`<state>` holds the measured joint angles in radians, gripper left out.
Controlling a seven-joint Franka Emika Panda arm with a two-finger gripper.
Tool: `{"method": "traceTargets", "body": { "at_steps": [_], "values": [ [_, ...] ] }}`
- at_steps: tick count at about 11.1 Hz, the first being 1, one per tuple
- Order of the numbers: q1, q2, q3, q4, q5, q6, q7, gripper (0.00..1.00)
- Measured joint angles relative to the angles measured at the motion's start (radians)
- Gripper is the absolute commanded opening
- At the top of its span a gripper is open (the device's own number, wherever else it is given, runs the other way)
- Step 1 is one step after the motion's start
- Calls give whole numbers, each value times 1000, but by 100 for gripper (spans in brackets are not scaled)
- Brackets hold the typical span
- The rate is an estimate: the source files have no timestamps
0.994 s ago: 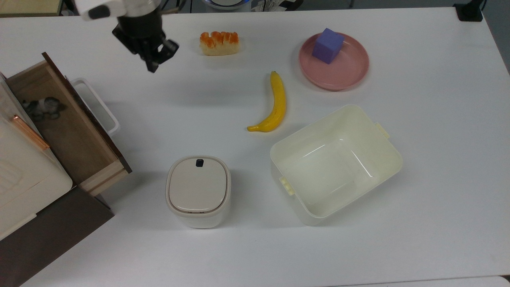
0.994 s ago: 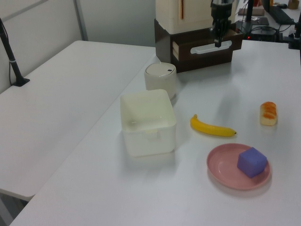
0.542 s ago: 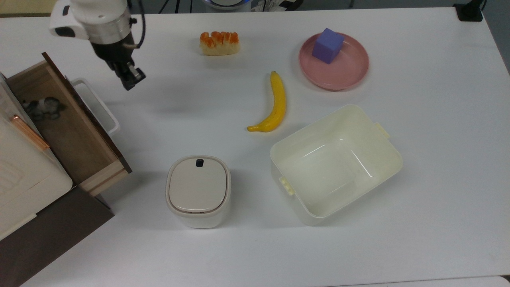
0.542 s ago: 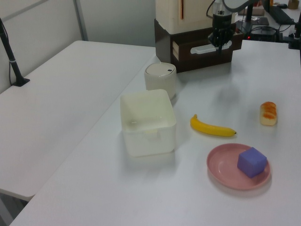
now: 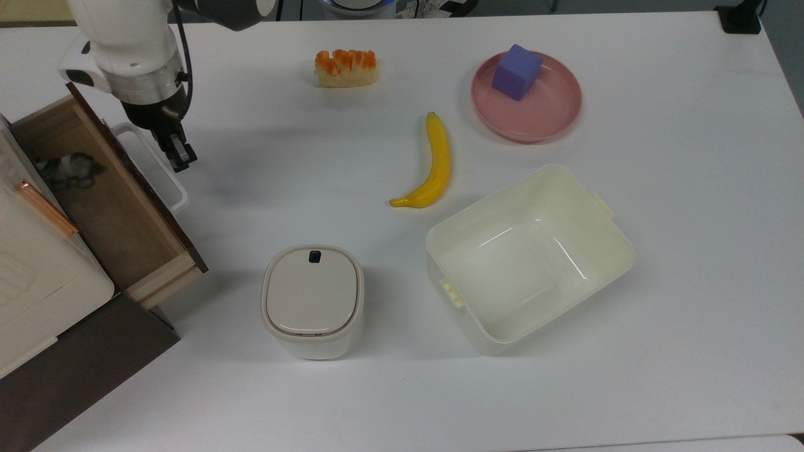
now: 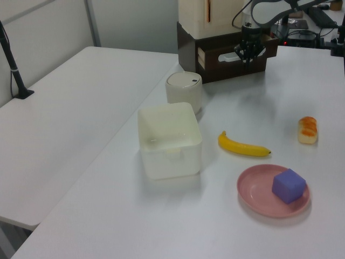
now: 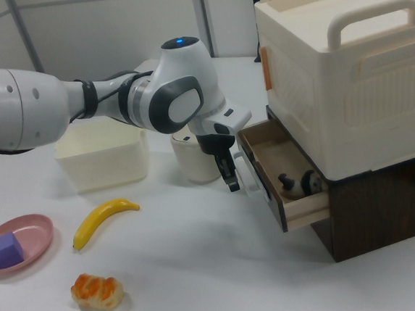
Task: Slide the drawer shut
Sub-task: 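Push the drawer front with the gripper into the wooden base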
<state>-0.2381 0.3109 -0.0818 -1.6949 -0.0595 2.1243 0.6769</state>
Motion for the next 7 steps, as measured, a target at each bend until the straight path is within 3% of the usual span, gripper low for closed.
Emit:
{"method": "traceTargets", "body": {
  "at_steps": [7],
  "values": [
    [-26, 24, 0, -3, -48, 105, 73, 0]
  ]
}}
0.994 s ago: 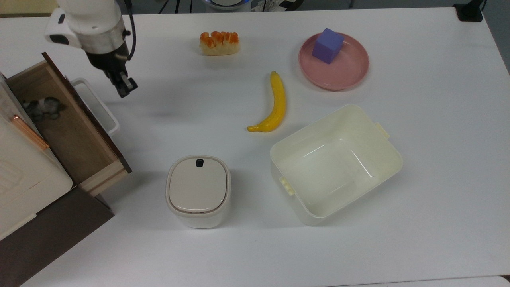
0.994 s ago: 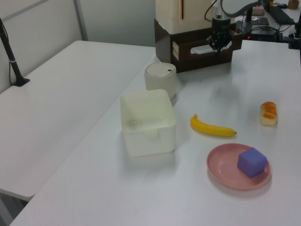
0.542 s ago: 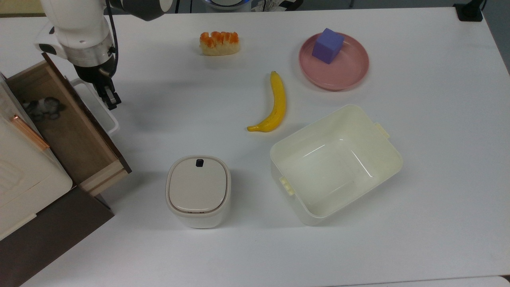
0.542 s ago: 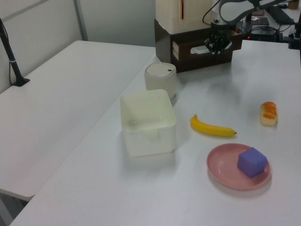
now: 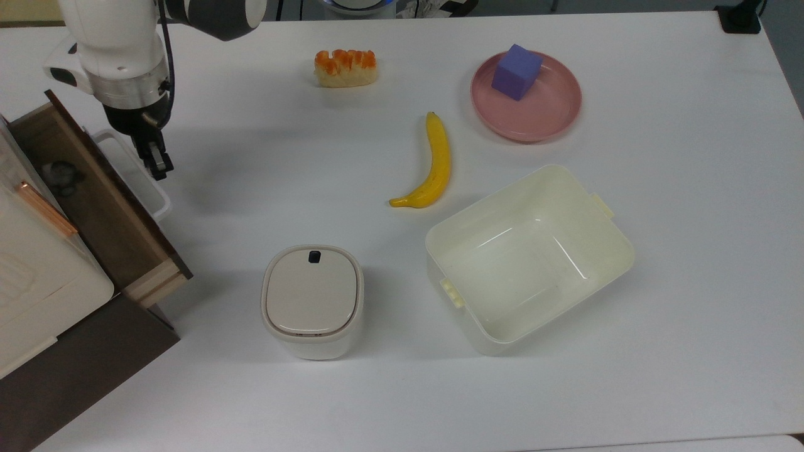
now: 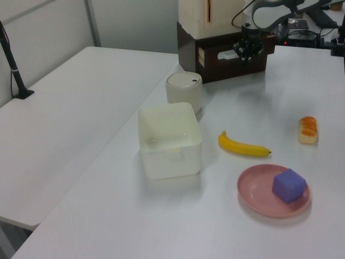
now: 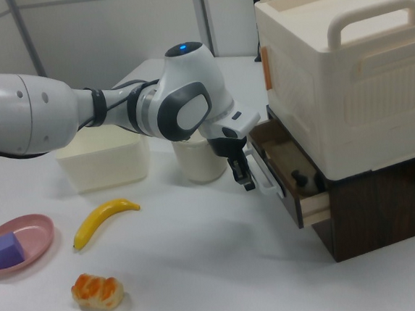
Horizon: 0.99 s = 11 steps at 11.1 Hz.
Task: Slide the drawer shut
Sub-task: 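Push the drawer front with the gripper into the wooden base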
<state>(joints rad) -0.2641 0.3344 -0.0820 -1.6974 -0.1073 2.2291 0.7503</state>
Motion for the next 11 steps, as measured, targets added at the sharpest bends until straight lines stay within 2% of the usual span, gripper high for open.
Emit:
{"method": "traceTargets", "body": {
  "at_steps": [4, 8, 11],
  "values": [
    [-16, 28, -15, 6, -26, 110, 5, 0],
    [-19, 80, -21, 58, -118, 165, 47, 0],
    [-19, 105, -27, 80, -133, 199, 64, 0]
  ]
}}
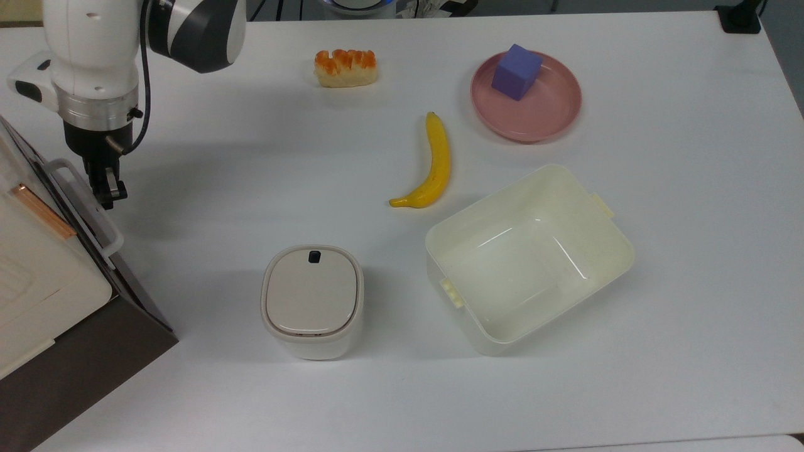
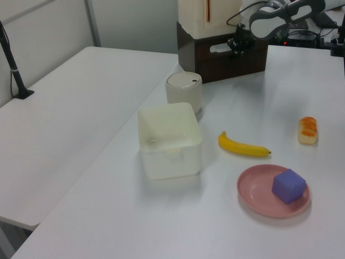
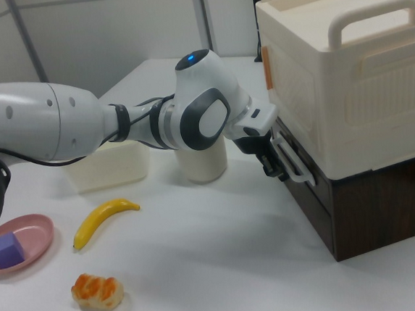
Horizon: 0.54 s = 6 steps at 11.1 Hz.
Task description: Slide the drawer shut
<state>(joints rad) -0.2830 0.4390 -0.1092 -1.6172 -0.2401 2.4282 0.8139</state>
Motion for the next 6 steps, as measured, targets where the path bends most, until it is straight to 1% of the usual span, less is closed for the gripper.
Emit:
{"method": "traceTargets", "body": {
  "at_steps": [3, 5, 6],
  "values": [
    [3, 3, 3, 0, -67, 0, -16, 0],
    [4, 21, 9, -9, -83, 0, -126, 0],
    [9, 16, 26, -12, -83, -34, -203, 0]
  ]
}}
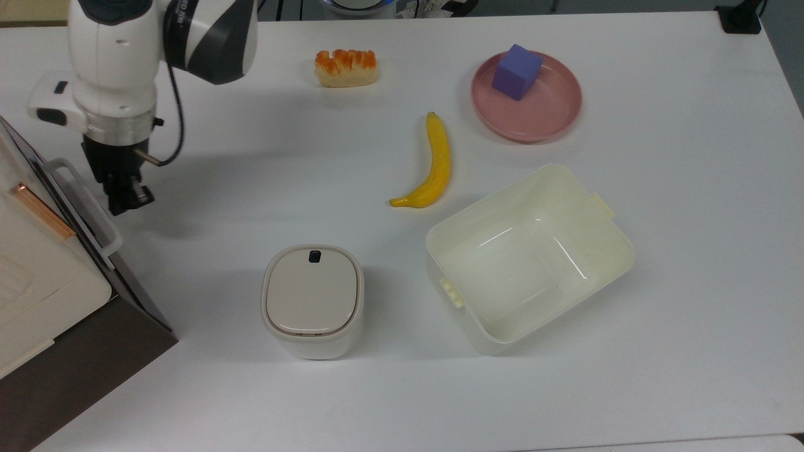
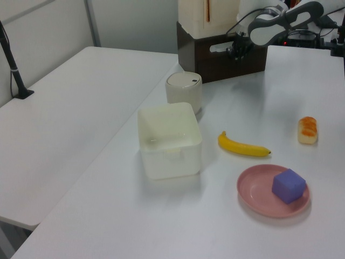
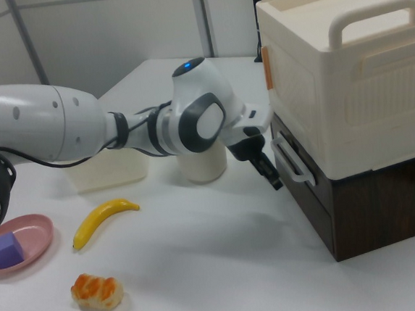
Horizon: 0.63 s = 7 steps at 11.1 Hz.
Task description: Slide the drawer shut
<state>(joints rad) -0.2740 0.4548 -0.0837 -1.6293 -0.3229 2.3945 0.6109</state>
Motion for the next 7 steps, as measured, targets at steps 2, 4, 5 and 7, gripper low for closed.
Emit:
{"method": "traceTargets", "body": {
  "at_steps": [2, 4, 5, 7],
  "values": [
    [20, -41, 42, 2, 35, -138, -132, 1],
    [57, -113, 64, 2, 100, -272, -253, 3],
    [80, -145, 66, 1, 111, -325, -290, 3],
    [130, -184, 68, -2, 112, -382, -316, 3]
  ]
}}
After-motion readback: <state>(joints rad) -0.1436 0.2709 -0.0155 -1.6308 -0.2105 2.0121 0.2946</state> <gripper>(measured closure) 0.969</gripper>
